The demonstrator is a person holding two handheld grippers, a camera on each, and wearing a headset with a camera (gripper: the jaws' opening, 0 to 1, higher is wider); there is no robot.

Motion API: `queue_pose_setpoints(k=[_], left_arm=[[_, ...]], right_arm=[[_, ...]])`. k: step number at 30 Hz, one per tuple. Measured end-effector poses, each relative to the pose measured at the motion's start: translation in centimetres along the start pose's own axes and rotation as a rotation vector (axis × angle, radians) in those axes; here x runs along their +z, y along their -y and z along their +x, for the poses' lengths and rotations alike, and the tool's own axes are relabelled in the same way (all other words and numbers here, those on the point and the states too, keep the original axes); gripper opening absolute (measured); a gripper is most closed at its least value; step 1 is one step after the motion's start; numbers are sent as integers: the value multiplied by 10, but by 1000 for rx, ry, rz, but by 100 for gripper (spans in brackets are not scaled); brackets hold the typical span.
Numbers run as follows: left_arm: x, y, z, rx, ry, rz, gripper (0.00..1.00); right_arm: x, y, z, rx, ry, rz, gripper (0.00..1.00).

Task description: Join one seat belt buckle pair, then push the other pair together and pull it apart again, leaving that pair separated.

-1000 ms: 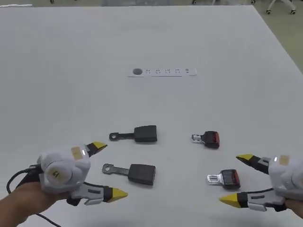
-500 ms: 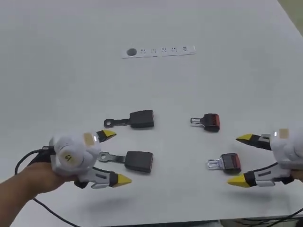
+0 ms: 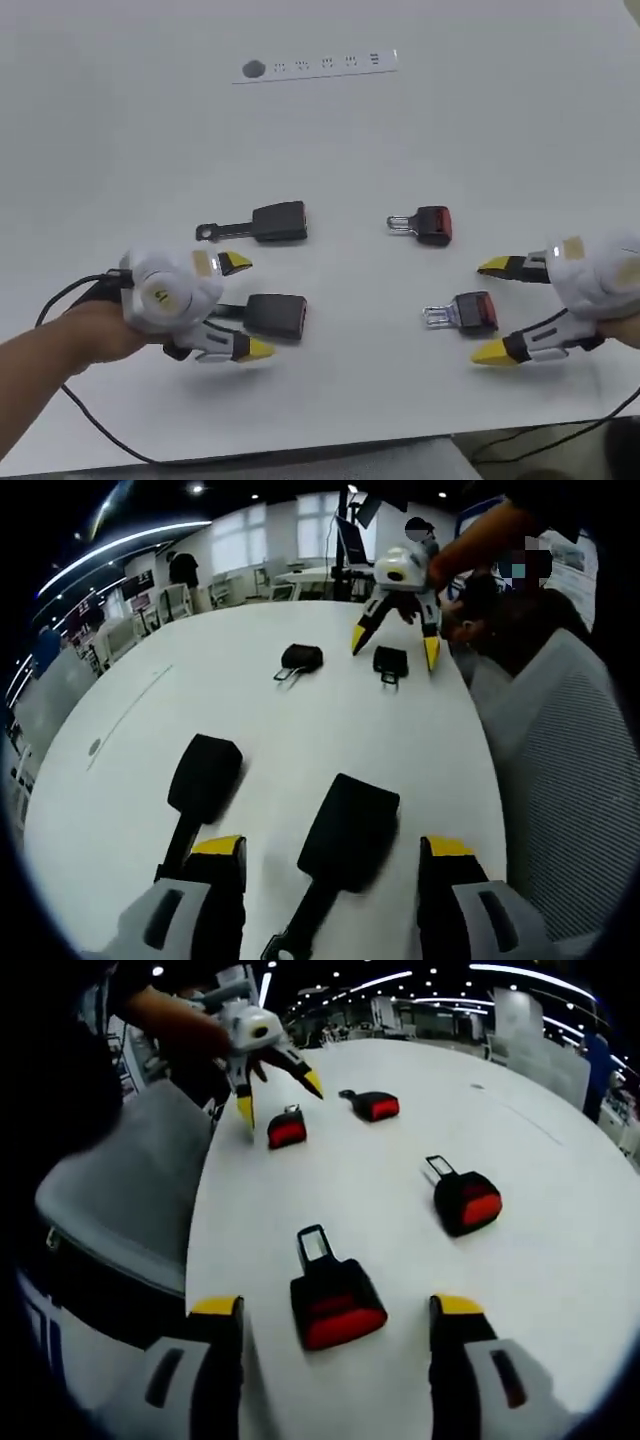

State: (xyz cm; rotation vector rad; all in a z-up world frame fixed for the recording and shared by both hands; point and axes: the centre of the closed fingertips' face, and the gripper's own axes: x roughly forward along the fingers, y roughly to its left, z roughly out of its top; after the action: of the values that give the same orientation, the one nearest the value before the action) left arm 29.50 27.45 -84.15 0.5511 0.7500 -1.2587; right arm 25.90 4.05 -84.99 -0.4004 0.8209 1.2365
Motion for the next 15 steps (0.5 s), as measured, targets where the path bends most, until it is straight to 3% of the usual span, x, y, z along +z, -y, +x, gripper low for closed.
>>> queue_pose_setpoints(k=[3, 6, 10, 13, 15], left_arm=[[-3, -1, 4, -7, -38, 38, 64], [-3, -1, 9, -25, -37, 35, 62], [-3, 1, 10, -47, -49, 70, 52], [-11, -1, 14, -52, -77, 100, 51], [-14, 2, 14, -70, -94, 150, 47]], right_arm=[[1, 0, -1, 15, -1, -2, 73], [0, 1, -1, 32, -7, -28, 68], [-2, -6, -1, 54, -28, -69, 62], [-3, -10, -1, 58, -30, -81, 58], [-4, -9, -1, 51, -32, -96, 55]])
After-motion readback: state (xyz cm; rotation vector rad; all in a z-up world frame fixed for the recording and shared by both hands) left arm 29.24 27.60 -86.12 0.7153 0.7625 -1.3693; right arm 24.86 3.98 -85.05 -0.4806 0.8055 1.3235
